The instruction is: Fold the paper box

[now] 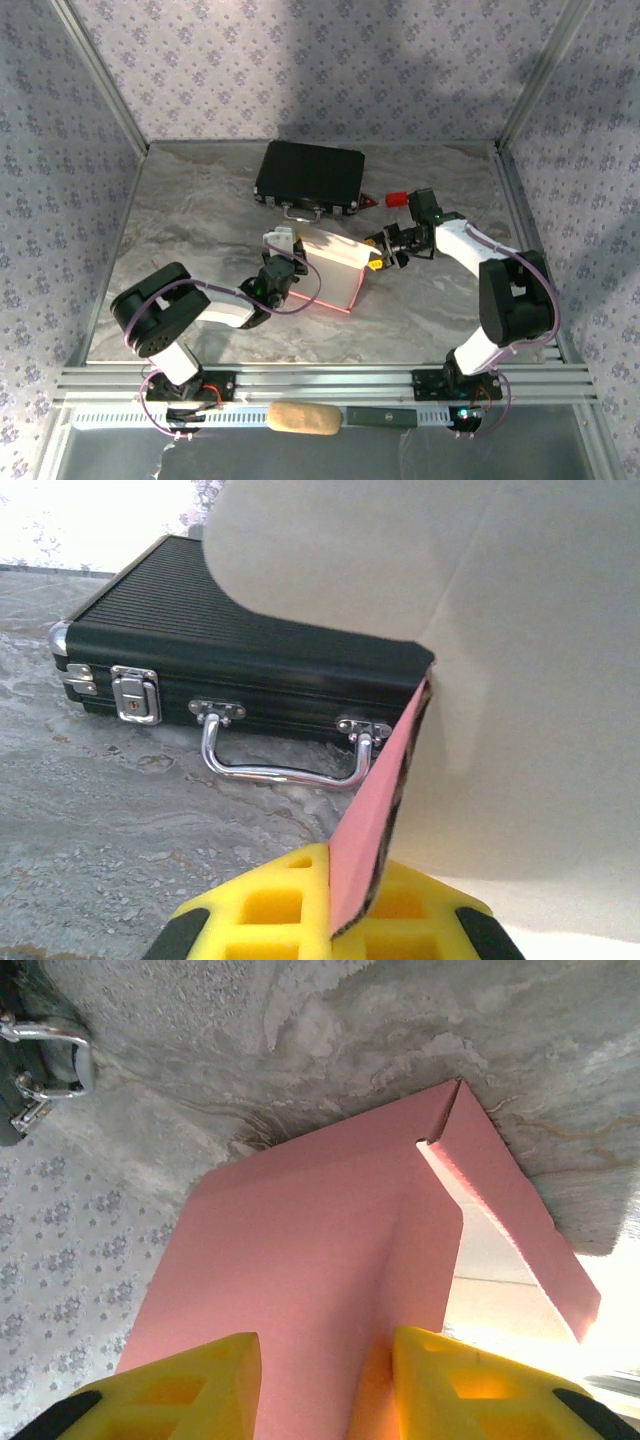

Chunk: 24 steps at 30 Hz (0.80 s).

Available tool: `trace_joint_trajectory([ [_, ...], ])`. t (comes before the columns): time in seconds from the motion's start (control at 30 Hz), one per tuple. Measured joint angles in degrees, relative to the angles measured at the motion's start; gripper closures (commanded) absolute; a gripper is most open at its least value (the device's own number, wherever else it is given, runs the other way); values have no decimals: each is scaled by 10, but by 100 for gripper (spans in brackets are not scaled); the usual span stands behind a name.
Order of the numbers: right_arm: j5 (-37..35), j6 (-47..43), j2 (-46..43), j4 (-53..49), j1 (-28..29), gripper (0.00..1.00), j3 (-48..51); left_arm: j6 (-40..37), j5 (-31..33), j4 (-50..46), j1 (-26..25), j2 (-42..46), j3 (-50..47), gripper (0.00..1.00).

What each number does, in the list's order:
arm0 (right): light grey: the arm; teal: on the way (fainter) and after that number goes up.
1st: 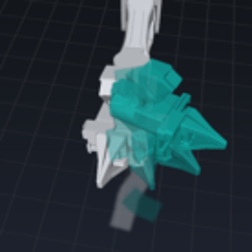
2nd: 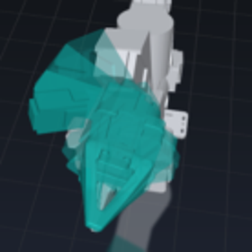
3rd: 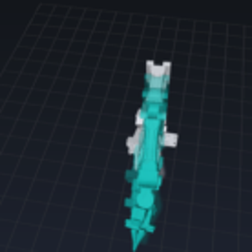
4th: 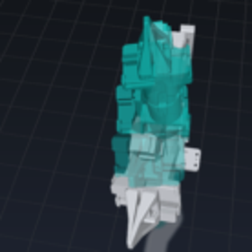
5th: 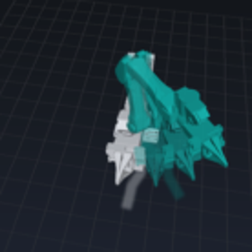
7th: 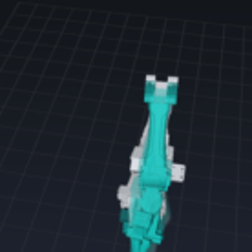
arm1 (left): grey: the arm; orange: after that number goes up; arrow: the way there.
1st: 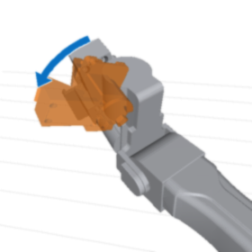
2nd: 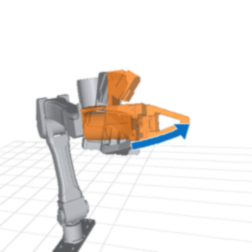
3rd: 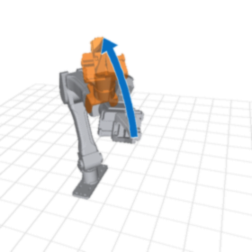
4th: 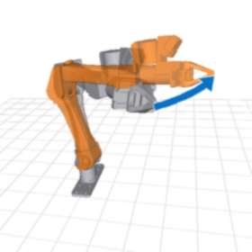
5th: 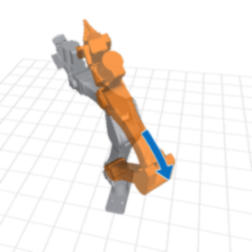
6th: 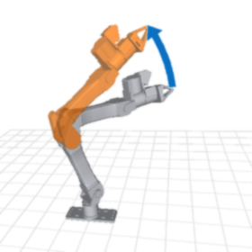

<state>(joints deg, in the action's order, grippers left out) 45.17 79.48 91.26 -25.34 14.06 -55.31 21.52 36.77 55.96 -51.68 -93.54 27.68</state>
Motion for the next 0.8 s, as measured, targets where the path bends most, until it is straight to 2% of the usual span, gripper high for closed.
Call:
trace_joint_trajectory([
  [0.27,-23,42,-7,9,19,50,0,2,9,2,0,0,0,100],
  [0.5,-30,46,-16,1,30,49,0,3,10,10,0,-2,0,100],
  [0.8,-44,107,-4,21,38,68,1,14,26,13,4,-15,0,100],
])
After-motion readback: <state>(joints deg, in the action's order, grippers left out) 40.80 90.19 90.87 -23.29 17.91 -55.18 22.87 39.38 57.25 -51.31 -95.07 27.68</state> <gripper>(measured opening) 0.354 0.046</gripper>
